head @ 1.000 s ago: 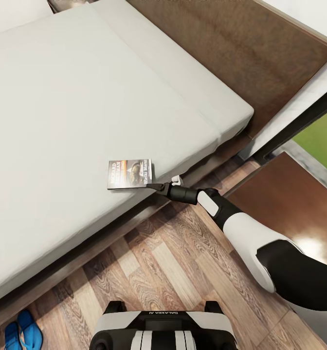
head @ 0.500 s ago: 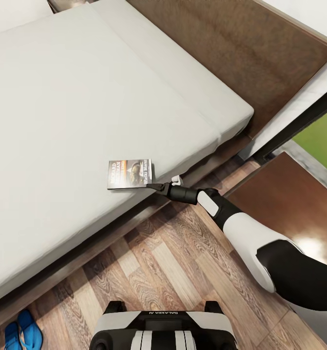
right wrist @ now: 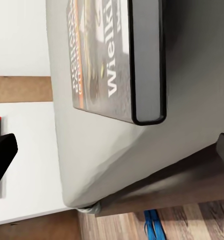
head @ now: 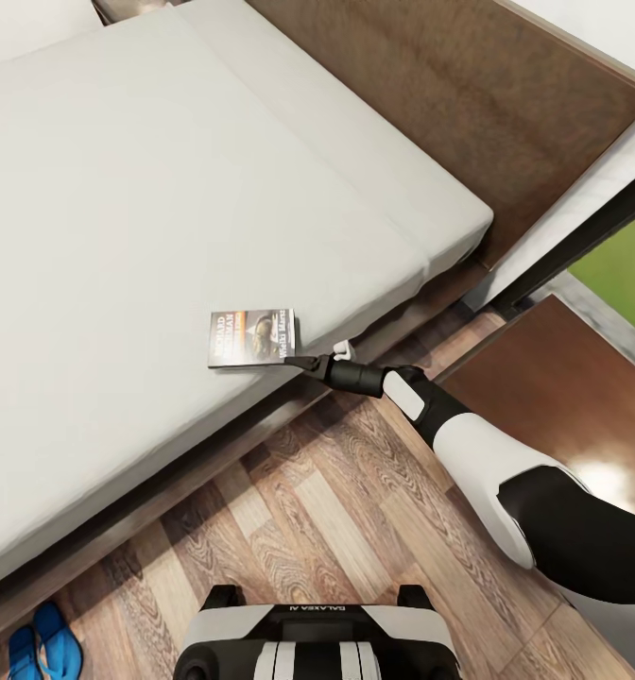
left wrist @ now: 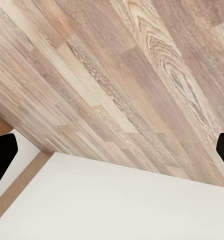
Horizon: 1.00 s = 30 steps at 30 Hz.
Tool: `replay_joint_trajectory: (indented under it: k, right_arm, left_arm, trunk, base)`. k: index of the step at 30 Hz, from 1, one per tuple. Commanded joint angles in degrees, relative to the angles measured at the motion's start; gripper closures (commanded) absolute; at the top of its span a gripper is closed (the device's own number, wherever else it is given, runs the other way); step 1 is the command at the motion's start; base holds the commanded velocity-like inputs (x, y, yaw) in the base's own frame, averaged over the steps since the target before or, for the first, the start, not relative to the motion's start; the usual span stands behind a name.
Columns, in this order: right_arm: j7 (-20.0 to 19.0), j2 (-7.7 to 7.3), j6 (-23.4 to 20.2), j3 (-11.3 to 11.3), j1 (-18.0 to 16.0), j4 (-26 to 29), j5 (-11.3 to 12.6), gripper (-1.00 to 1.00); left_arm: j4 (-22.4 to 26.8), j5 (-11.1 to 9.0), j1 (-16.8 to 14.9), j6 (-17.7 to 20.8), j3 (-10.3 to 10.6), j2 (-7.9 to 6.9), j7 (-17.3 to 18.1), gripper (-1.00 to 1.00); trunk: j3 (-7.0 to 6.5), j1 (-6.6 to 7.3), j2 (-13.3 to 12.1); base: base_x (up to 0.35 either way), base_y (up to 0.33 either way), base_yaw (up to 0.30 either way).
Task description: In the bedroom, move the book from the bed onto either nightstand, and place the two sandals side by side next to the bed.
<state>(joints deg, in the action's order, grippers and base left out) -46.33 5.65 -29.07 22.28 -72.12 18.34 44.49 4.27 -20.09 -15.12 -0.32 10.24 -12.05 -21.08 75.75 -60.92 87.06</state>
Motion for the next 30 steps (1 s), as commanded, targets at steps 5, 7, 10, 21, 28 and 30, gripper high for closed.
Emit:
replay_joint_trajectory:
  k: [5,7,10,21,28,30]
  right_arm:
    - [0.01,-0.02,0.11,0.22,-0.04,-0.09,0.51,-1.0]
    - [0.01,-0.02,0.19,0.22,-0.04,-0.15,0.51,-1.0]
    - [0.01,-0.02,0.26,0.22,-0.04,-0.19,0.51,-1.0]
    - [0.01,-0.02,0.32,0.22,-0.04,-0.23,0.51,-1.0]
    - [0.01,-0.02,0.33,0.22,-0.04,-0.23,0.51,-1.0]
    - [0.01,-0.02,0.33,0.22,-0.04,-0.24,0.51,-1.0]
  left_arm:
    - [0.04,-0.57,0.0,-0.03,0.48,-0.01,-0.19,-1.0]
    - [0.04,-0.57,0.0,-0.03,0.48,0.0,-0.19,-1.0]
    - [0.04,-0.57,-0.01,-0.03,0.48,-0.03,-0.19,-1.0]
    - [0.04,-0.57,0.0,-0.03,0.48,-0.04,-0.19,-1.0]
    - [0.04,-0.57,0.0,-0.03,0.49,-0.05,-0.19,-1.0]
    - [0.04,-0.57,0.0,-0.03,0.49,-0.03,-0.19,-1.0]
  trunk:
    - [0.74,-0.88,1.63]
    - [0.74,-0.88,1.63]
    - [0.74,-0.88,1.63]
    - [0.74,-0.88,1.63]
    - [1.64,-1.98,3.64]
    - [1.82,-2.2,4.04]
  base:
    - [0.0,0.0,0.0]
    - [0.0,0.0,0.0]
    - [0.0,0.0,0.0]
    - [0.0,0.0,0.0]
    - [0.0,0.0,0.0]
    - [0.0,0.0,0.0]
